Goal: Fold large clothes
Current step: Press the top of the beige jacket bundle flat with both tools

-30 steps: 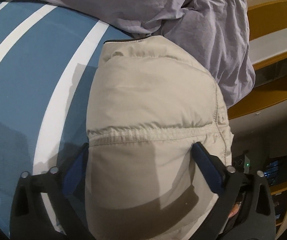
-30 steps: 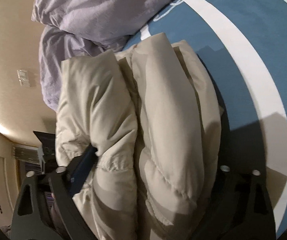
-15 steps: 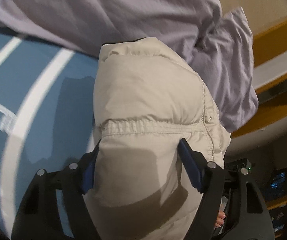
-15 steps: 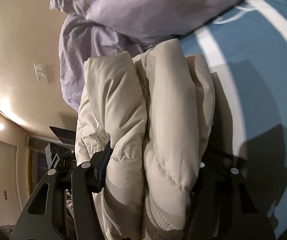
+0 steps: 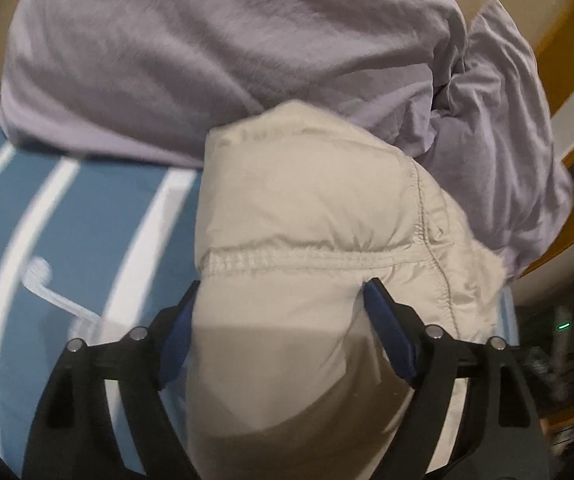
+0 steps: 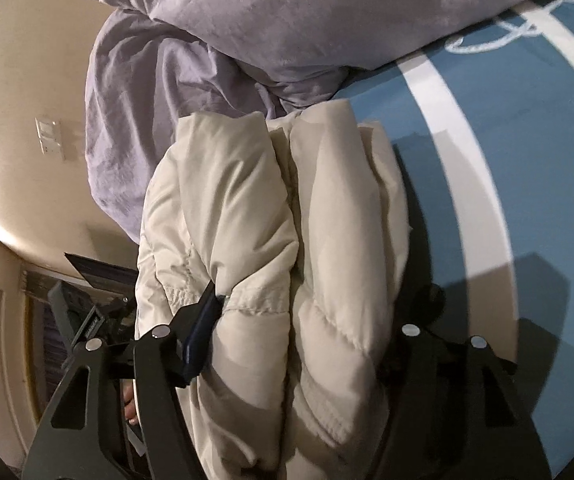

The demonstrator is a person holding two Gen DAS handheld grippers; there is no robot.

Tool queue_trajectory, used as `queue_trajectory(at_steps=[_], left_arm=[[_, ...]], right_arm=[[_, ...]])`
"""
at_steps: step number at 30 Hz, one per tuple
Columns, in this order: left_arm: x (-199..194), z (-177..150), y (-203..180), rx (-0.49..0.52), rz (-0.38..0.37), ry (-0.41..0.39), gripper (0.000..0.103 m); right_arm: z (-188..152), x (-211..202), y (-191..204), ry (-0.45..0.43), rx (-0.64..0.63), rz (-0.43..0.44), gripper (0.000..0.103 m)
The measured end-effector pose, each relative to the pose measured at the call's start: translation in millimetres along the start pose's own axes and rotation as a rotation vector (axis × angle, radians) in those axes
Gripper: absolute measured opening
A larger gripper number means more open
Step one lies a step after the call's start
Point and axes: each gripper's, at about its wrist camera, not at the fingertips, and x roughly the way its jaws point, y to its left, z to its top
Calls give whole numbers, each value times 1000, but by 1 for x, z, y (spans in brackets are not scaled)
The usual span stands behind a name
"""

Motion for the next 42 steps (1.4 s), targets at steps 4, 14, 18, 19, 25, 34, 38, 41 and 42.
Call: queue_trajectory(at_steps=[4,14,18,19,25,34,38,41,42], left_arm=[[-17,5,-19,141,145,-91,83],[-18,22,-47,197,199,-144,89],[-1,19,-56,212,191,-113,89],[3,16,-60,222,197,-111,89],[12,2,-77,298,223,-118,89],[17,4,-71,282,199,-127,93],[19,4,-66,258,177,-134,98],[21,3,-66,258,170,-141,99],[22,3,-66,259,169,-144,99]], right_arm=[[1,-14,16,-16,-75,-82,69],[12,-39,63,-228,-240,-342,72],[13,-35,97,-306,-375,-402,72],[12,-31,108,-327,-414,-415,72],[9,-6,135,-397,-553,-465,72],[11,36,133,-387,-603,-537,72],[10,46,118,-368,-582,-543,72],[9,49,112,-376,-580,-543,72],[8,49,110,-377,-579,-544,72]])
